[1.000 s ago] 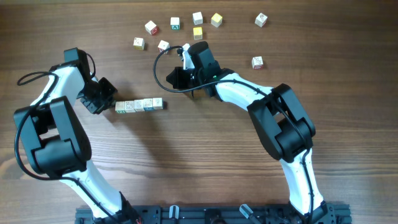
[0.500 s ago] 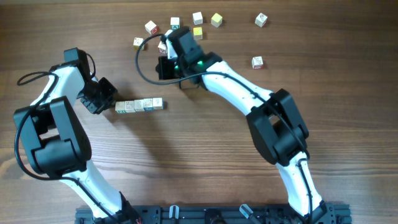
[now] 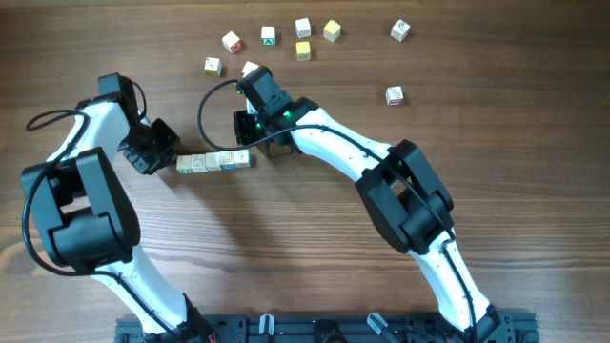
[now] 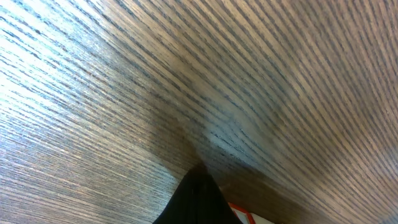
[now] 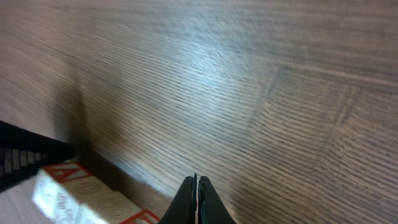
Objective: Form a horizontal line
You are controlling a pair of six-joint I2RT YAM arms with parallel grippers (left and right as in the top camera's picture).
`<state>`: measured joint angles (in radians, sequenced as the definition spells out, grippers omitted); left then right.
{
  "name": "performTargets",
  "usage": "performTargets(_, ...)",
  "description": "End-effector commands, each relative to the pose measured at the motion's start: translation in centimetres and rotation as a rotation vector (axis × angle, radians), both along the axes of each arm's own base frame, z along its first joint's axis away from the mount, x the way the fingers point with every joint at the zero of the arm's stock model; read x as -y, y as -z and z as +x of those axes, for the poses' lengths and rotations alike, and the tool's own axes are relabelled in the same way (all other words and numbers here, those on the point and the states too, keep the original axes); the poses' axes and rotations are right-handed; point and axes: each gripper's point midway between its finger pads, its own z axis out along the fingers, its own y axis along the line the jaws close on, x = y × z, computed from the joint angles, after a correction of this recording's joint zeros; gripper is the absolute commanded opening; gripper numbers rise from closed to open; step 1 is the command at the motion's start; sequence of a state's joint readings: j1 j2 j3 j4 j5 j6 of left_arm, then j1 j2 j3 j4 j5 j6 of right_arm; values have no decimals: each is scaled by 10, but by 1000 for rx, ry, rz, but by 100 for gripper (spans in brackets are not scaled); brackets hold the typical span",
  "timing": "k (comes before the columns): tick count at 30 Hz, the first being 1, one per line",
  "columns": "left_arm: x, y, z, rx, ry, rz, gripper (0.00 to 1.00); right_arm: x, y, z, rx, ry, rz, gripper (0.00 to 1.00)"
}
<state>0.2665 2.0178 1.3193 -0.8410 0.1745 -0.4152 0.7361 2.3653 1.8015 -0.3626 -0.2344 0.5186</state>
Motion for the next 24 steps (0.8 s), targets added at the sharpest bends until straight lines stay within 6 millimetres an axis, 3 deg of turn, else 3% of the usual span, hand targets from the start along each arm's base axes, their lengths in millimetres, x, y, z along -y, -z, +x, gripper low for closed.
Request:
performTargets(1,9,15,-13,-50,17,-30,4,0,8,0,-19,2,2,5)
performTargets(14,9,15,-13,-51,17,-30,4,-6,9,-18,-94,-55,33,4)
performTargets(24,9,15,-13,-50,18,-29,4,-7,6,-11,-63,-44,40,5)
